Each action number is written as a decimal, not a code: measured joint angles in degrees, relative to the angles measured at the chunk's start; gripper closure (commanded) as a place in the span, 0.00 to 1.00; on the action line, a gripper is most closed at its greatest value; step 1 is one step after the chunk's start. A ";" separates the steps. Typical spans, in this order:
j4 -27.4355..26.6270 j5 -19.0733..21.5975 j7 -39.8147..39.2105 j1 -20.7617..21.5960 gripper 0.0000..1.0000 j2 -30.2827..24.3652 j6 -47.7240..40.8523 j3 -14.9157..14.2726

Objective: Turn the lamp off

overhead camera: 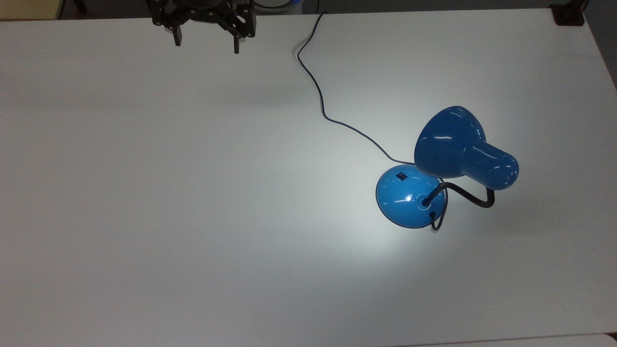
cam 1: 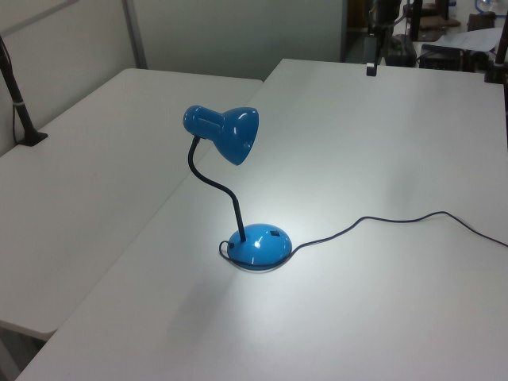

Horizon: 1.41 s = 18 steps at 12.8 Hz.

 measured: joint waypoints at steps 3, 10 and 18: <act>0.00 0.00 0.01 0.00 0.00 0.00 0.00 0.00; 0.00 0.00 0.01 0.00 0.00 0.00 0.00 0.00; -0.07 0.00 -0.01 0.04 0.93 0.08 -0.01 0.00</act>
